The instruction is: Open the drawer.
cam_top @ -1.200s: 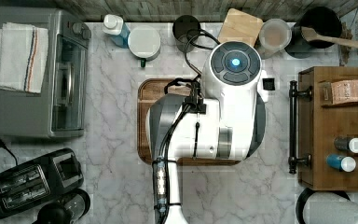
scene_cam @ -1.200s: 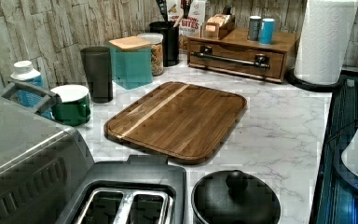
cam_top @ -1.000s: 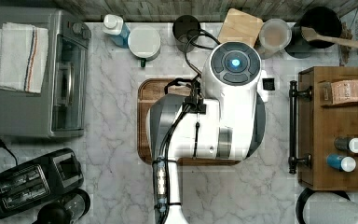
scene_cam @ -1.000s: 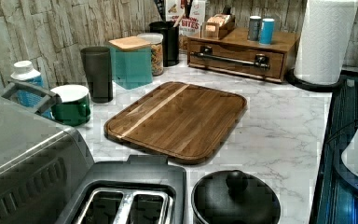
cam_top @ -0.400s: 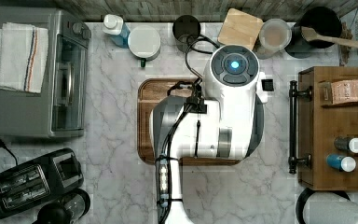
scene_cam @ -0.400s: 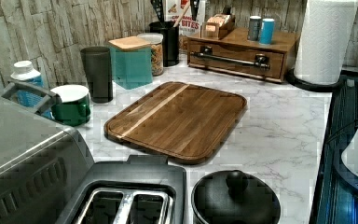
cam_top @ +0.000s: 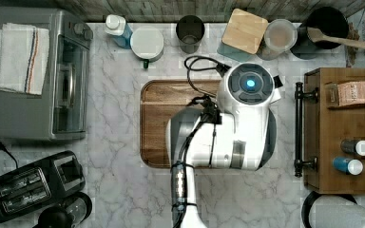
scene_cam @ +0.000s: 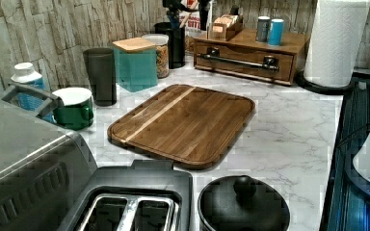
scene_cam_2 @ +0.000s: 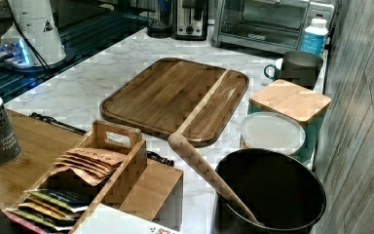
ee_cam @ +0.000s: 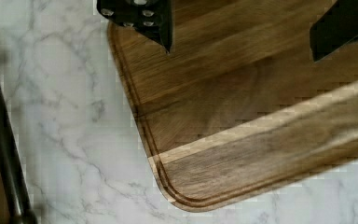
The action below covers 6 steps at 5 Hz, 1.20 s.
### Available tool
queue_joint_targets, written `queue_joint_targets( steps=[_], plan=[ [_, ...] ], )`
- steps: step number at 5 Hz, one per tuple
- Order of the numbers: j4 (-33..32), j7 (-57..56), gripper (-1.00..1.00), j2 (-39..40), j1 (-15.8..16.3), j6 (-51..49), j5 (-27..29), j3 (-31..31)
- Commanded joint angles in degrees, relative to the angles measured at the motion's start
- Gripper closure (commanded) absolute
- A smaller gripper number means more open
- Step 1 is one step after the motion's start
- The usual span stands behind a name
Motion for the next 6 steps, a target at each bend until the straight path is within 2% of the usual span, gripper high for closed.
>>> queue_joint_targets(
  steps=[1, 2, 4, 5, 6],
  plan=[
    [0.3, -17.8, -1.00, 1.7, -6.8, 8.1, -1.7, -8.0],
    [-4.4, -24.6, -1.00, 1.5, -7.8, 17.6, -0.7, -9.9],
    [-6.4, -28.0, -1.00, 2.2, -9.0, 19.9, -6.2, -9.3],
    [-7.4, -27.2, -1.00, 2.1, -8.7, 20.3, -10.6, -9.7],
    [-9.3, -29.7, -1.00, 2.4, -9.4, 24.0, -13.7, -10.1]
  ],
)
